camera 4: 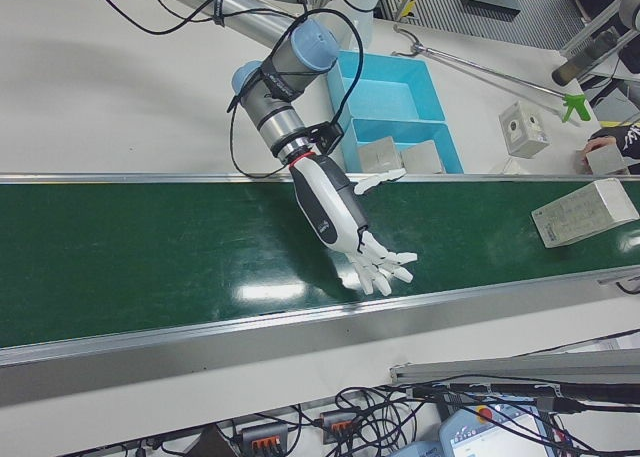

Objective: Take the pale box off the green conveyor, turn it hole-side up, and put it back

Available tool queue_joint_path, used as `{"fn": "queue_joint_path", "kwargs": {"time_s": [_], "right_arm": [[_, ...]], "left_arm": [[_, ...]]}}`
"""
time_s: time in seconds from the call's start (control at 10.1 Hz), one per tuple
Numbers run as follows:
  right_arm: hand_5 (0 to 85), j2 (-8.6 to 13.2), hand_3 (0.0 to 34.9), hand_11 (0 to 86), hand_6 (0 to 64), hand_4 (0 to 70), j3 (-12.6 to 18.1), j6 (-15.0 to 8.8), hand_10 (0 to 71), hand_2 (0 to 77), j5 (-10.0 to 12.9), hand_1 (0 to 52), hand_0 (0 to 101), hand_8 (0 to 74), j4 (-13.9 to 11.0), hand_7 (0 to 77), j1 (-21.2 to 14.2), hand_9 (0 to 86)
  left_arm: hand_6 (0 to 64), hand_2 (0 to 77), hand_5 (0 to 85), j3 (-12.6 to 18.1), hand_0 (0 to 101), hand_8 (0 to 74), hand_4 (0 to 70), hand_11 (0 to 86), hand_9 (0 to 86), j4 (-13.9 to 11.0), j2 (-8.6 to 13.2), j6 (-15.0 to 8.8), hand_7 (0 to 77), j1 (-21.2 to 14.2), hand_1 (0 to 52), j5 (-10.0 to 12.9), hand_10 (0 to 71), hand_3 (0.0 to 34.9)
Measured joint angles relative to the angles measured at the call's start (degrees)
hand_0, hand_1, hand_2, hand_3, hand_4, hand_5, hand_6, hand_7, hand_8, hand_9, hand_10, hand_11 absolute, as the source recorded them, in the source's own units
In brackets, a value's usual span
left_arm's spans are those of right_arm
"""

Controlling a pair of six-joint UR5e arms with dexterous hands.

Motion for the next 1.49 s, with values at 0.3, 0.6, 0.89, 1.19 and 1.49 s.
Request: {"fn": "queue_joint_path", "kwargs": {"time_s": [0.3, 0.6, 0.89, 1.19, 1.49], "right_arm": [[25.6, 0.1, 0.0, 0.5, 7.1, 13.1, 0.0, 0.0, 0.0, 9.8, 0.0, 13.6, 48, 3.3, 0.0, 7.1, 0.2, 5.4], [25.6, 0.1, 0.0, 0.5, 6.5, 13.1, -0.1, -0.2, 0.0, 11.4, 0.0, 13.1, 48, 3.3, 0.0, 8.2, 0.3, 5.4], [25.6, 0.1, 0.0, 0.5, 7.1, 13.1, -0.1, -0.2, 0.0, 10.9, 0.0, 14.7, 48, 3.3, 0.0, 8.2, 0.3, 5.4], [25.6, 0.2, 0.0, 0.5, 7.1, 13.1, -0.1, -0.2, 0.0, 10.9, 0.0, 14.7, 48, 3.3, 0.0, 8.2, 0.3, 5.4], [25.6, 0.2, 0.0, 0.5, 7.1, 13.1, -0.1, -0.2, 0.0, 10.9, 0.0, 14.7, 48, 3.3, 0.0, 8.2, 0.3, 5.4]], "left_arm": [[0.5, 0.5, 1.1, 0.0, 0, 0.5, 0.0, 0.5, 0.5, 0.0, 0.0, 0.0, 0.5, 0.0, 0.0, 0.0, 0.5, 0.0], [0.5, 1.1, 1.1, 0.0, 0, 0.5, 0.0, 0.5, 0.0, 0.0, 0.0, 0.0, 0.0, 0.0, 0.0, 0.0, 0.5, 0.0], [0.5, 1.1, 1.1, 0.0, 0, 0.5, 0.0, 0.5, 0.0, 0.0, 0.0, 0.0, 0.5, 0.0, 0.0, 0.0, 0.5, 0.0], [0.5, 0.5, 1.1, 0.0, 0, 0.5, 0.0, 0.5, 0.0, 0.0, 0.0, 0.0, 0.5, 0.0, 0.0, 0.0, 0.5, 0.0], [0.5, 1.1, 1.1, 0.0, 0, 0.5, 0.0, 0.5, 0.5, 0.0, 0.0, 0.0, 0.0, 0.0, 0.0, 0.0, 0.5, 0.0]]}}
